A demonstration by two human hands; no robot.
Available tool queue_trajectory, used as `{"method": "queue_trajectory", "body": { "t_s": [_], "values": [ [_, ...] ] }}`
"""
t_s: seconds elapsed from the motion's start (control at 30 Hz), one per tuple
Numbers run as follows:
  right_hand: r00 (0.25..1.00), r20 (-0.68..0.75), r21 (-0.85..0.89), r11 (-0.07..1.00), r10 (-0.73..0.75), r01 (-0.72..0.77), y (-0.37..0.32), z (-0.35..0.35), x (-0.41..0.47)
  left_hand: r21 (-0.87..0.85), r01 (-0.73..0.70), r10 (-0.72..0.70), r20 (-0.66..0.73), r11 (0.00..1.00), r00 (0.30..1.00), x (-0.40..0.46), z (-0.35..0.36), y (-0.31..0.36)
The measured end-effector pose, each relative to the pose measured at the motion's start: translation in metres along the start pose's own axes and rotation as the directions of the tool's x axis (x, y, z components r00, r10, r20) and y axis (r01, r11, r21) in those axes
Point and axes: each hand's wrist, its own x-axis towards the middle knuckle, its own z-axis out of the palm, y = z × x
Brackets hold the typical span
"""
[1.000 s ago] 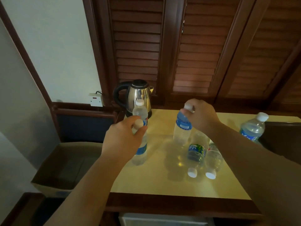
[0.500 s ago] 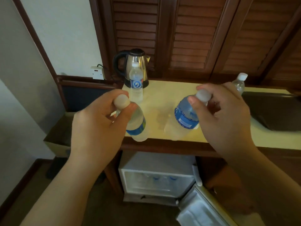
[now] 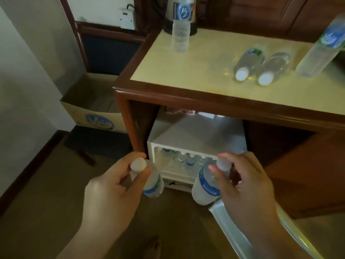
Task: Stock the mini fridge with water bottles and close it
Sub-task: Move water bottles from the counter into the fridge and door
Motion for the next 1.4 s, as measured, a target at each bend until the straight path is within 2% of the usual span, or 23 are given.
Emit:
{"method": "queue_trajectory", "body": {
  "t_s": [0.17, 0.47, 0.57, 0.73, 0.93, 1.13, 1.27, 1.4],
  "values": [
    [0.995, 0.077, -0.008, 0.998, 0.062, -0.061, 0.077, 0.114, -0.013, 0.015, 0.082, -0.083, 0.105, 0.997, 0.991, -0.016, 0.072, -0.092],
    [0.97, 0.206, -0.134, 0.986, 0.125, -0.098, 0.219, 0.319, 0.008, 0.009, 0.183, -0.183, 0.092, 0.983, 0.979, -0.03, 0.211, -0.231],
    [0.982, 0.176, -0.146, 0.989, 0.063, -0.038, 0.242, 0.359, 0.03, -0.036, 0.211, -0.208, 0.088, 0.977, 0.974, -0.029, 0.238, -0.258],
    [0.975, 0.22, -0.262, 0.963, 0.001, 0.058, 0.269, 0.402, 0.066, -0.018, 0.201, -0.198, 0.104, 0.979, 0.975, -0.025, 0.257, -0.289],
    [0.97, 0.244, -0.34, 0.938, 0.024, 0.063, 0.284, 0.432, 0.092, -0.041, 0.285, -0.282, 0.053, 0.958, 0.958, -0.025, 0.267, -0.306],
    [0.969, 0.243, -0.419, 0.898, -0.031, 0.134, 0.292, 0.454, 0.123, -0.061, 0.334, -0.327, 0.105, 0.941, 0.939, -0.024, 0.271, -0.319],
    [0.952, 0.307, -0.522, 0.838, 0.009, 0.16, 0.303, 0.466, 0.138, -0.086, 0.357, -0.347, 0.11, 0.93, 0.931, -0.024, 0.275, -0.322],
    [0.94, 0.335, -0.496, 0.861, 0.069, 0.113, 0.311, 0.471, 0.141, -0.083, 0.339, -0.33, 0.107, 0.937, 0.938, -0.022, 0.279, -0.323]
  ]
}}
